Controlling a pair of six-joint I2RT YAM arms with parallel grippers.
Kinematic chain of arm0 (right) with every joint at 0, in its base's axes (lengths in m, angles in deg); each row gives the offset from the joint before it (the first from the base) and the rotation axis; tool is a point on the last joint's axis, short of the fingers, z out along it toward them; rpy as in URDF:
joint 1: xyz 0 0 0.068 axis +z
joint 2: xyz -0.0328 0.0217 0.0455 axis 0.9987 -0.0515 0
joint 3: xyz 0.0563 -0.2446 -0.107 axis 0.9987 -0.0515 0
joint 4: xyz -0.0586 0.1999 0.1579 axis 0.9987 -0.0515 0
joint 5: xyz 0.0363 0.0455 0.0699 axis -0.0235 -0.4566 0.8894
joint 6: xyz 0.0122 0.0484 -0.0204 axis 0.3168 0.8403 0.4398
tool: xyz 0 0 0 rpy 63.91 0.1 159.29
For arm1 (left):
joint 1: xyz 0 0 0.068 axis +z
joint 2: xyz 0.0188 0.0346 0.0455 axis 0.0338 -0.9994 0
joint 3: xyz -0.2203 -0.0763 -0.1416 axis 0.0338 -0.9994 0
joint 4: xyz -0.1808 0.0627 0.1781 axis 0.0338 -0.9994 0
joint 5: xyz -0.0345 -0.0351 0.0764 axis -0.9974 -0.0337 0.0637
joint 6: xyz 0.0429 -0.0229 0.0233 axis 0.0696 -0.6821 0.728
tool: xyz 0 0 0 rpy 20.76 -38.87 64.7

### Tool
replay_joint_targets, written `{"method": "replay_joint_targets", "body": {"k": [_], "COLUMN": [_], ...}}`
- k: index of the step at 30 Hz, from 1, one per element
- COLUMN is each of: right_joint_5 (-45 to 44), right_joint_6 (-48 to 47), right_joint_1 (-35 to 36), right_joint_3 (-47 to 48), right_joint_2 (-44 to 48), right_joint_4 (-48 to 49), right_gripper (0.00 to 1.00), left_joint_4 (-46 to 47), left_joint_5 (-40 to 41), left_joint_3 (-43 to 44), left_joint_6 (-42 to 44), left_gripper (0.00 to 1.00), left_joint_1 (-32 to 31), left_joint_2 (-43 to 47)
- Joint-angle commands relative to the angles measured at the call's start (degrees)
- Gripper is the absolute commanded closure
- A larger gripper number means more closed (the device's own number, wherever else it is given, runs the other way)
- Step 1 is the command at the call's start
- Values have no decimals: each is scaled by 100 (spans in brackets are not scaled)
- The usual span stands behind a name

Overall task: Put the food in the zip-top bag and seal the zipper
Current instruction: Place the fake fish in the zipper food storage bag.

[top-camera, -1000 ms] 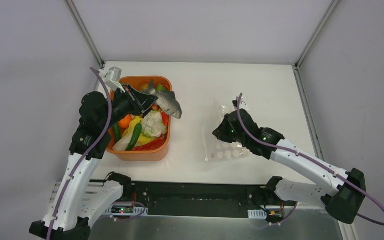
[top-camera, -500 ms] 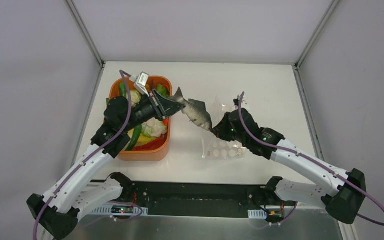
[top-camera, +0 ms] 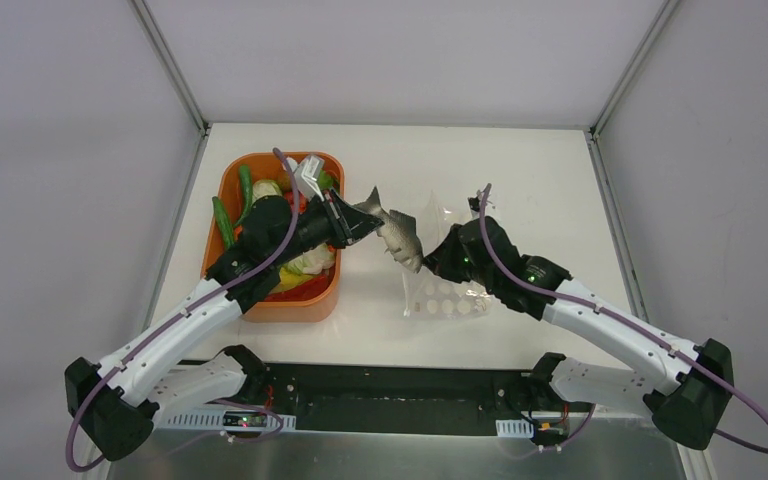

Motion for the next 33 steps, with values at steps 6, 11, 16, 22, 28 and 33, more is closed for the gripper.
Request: {"method": "replay_joint_targets", "body": {"k": [6,11,16,22,28,33], "right_joint_5": [123,348,341,476,374,470], "right_joint_6": [113,103,114,302,366,527], "right_joint_1": [-10,-23,-29,-32,-45,-88], "right_joint_3": [93,172,102,-280,-375,-495], "right_joint_2": [281,268,298,390,433,657], "right_joint_4": [222,238,361,920,942,1158], "right_gripper": [99,99,99,99,99,99], "left_joint_4": [-488,-796,-459,513,664,725], "left_joint_5": [777,1143,1051,543,671,828], "left_joint_3": [269,391,353,151,-50,-206], "left_joint_6": [665,866,687,156,165,57], "left_gripper": [100,100,100,100,100,100], "left_joint_1": [-284,-482,-567,-594,-599,-599], "left_joint_2": [-218,-306,-402,-469,-374,-416]}}
